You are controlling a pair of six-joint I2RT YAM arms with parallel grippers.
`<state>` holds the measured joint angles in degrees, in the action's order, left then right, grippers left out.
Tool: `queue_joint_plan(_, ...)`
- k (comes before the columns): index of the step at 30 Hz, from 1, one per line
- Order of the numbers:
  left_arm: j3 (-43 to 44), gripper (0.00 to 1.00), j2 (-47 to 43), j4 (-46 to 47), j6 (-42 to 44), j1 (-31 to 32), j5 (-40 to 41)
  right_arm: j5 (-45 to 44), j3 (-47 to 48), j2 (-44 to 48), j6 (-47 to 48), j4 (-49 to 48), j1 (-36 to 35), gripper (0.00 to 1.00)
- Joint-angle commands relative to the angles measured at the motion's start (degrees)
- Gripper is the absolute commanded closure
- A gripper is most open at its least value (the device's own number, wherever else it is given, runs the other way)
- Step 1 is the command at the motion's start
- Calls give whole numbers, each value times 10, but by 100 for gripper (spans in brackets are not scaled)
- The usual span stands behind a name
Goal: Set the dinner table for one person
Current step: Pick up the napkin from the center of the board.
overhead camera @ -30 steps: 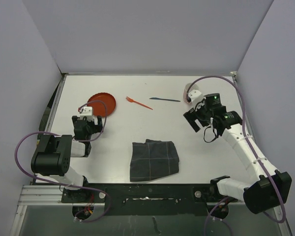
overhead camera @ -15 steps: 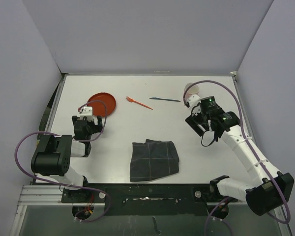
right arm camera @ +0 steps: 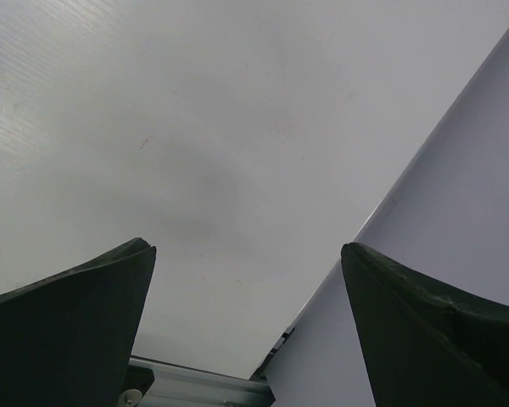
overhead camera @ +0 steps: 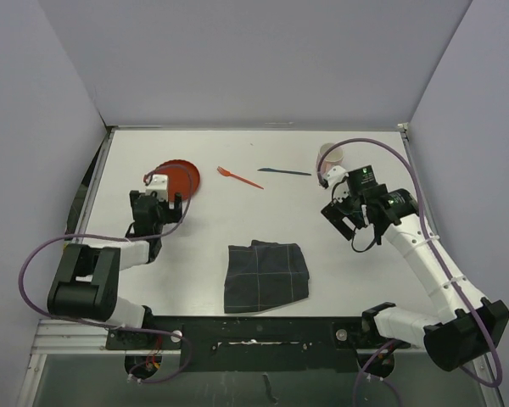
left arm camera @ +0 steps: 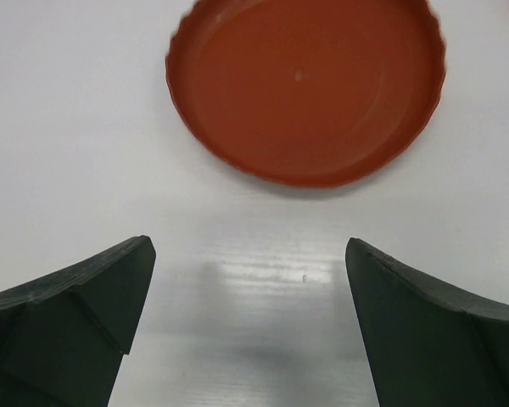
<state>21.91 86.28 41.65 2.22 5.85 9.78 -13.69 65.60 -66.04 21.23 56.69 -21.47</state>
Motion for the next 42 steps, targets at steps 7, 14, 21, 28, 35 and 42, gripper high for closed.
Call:
queue_joint_plan(7, 228, 2, -258, -400, -191, 27, -54, 65, 97, 14, -18, 39, -2, 2)
queue_joint_plan(14, 199, 4, -267, -308, -416, -16, -300, 12, 163, -33, -21, 81, -8, 2)
queue_joint_plan(21, 228, 100, -262, -320, -434, -15, -336, -134, 174, -56, 0, 91, -28, 2)
queue_joint_plan(28, 160, 4, -255, -367, -484, 11, -384, -77, 105, -39, 12, 94, -76, 2)
queue_joint_plan(35, 125, 2, -251, -467, -479, 145, -344, 45, 151, -50, -13, 92, -60, 2)
queue_joint_plan(42, 148, 2, -188, -602, -485, 280, -251, 45, 114, -55, -8, 50, -63, 2)
